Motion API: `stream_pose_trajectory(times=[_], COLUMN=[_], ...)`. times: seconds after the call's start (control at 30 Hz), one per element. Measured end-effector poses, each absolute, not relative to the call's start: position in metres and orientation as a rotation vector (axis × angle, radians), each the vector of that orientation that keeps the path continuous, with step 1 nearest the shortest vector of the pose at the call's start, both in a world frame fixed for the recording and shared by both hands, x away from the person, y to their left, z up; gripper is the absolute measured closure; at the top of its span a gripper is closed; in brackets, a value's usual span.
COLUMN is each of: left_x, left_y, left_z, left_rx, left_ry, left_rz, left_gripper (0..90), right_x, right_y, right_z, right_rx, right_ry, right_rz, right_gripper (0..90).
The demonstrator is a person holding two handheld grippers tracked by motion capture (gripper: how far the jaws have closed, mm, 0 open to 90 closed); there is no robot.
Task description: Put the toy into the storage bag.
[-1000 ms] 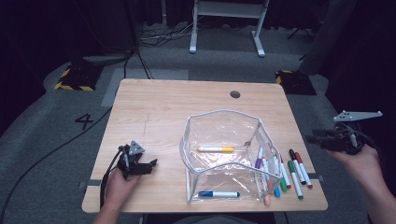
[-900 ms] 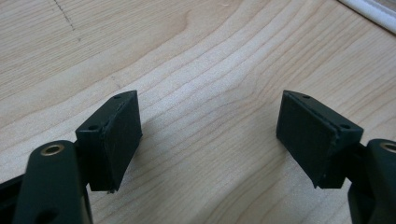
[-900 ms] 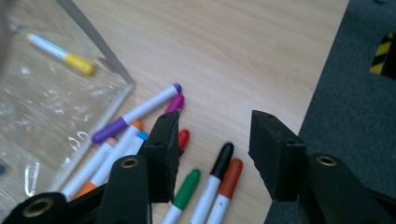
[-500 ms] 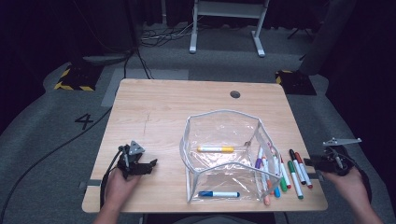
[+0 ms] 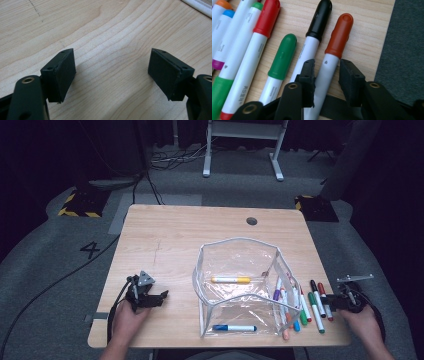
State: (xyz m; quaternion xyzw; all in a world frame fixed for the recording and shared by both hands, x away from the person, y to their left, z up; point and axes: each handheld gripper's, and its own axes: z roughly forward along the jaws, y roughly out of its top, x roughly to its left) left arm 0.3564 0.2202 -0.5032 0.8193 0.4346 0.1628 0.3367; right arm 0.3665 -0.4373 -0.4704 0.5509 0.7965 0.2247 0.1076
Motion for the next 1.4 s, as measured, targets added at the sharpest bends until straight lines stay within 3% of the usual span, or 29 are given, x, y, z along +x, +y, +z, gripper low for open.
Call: stream_pose_trajectory(times=[0.13, 0.43, 0.93, 1.2, 1.4], left_x=[0.356, 0.356, 0.356, 0.356, 0.356], left_y=[0.220, 0.220, 0.220, 0.220, 0.220], left_z=[-0.503, -0.503, -0.503, -0.503, -0.503], left_rx=[2.136, 2.137, 2.137, 2.137, 2.136], left_ry=[1.133, 1.132, 1.133, 1.133, 1.133], left_rz=[0.425, 0.425, 0.425, 0.425, 0.424], left_gripper=[22.5, 22.4, 22.4, 22.4, 22.4], right_x=[0.367, 0.367, 0.351, 0.341, 0.340], right_y=[-0.430, -0.438, -0.402, -0.353, -0.314], right_z=[-0.470, -0.451, -0.330, -0.276, -0.254], right_rx=[1.620, 1.671, 1.290, 1.031, 0.872], right_ry=[2.307, 2.236, 2.305, 2.422, 2.530], right_rz=[0.608, 0.738, 0.969, 1.037, 1.081], right_gripper=[75.6, 76.3, 76.4, 76.4, 76.4])
